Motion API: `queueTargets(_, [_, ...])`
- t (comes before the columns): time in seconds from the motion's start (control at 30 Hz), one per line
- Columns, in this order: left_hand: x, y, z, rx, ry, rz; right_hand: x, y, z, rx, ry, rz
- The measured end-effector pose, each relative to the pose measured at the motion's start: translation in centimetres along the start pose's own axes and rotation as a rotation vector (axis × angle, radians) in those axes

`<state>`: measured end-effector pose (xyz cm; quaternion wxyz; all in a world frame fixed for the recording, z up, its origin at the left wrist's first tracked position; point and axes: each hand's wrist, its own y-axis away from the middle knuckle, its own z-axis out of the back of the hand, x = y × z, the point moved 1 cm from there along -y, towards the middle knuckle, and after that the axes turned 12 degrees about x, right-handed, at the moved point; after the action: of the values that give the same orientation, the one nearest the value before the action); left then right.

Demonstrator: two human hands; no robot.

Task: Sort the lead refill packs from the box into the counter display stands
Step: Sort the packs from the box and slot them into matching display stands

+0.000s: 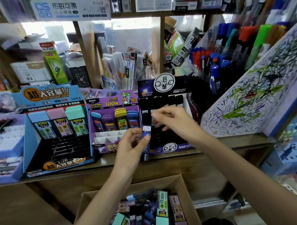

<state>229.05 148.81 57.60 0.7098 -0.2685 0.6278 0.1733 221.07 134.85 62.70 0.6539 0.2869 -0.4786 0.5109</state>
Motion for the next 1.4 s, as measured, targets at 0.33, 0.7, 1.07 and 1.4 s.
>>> queueTargets(0.33, [0.7, -2.1, 1.8, -0.037, -0.926, -0.122, 1.1, -0.8, 6.7, -0.292, 0.143, 0.074])
queueTargets(0.7, [2.9, -1.8, 3.4, -0.001, -1.173, -0.02, -1.8, -3.3, 6.5, -0.123, 0.437, 0.003])
queueTargets(1.07, [3.3, -1.7, 3.6, -0.014, -1.176, -0.037, -3.3, -4.4, 5.8, -0.224, 0.359, -0.116])
queueTargets(1.4, [-0.5, -3.0, 1.1, -0.021, -1.15, -0.405, -2.7, -3.5, 5.2, -0.468, 1.0, -0.019])
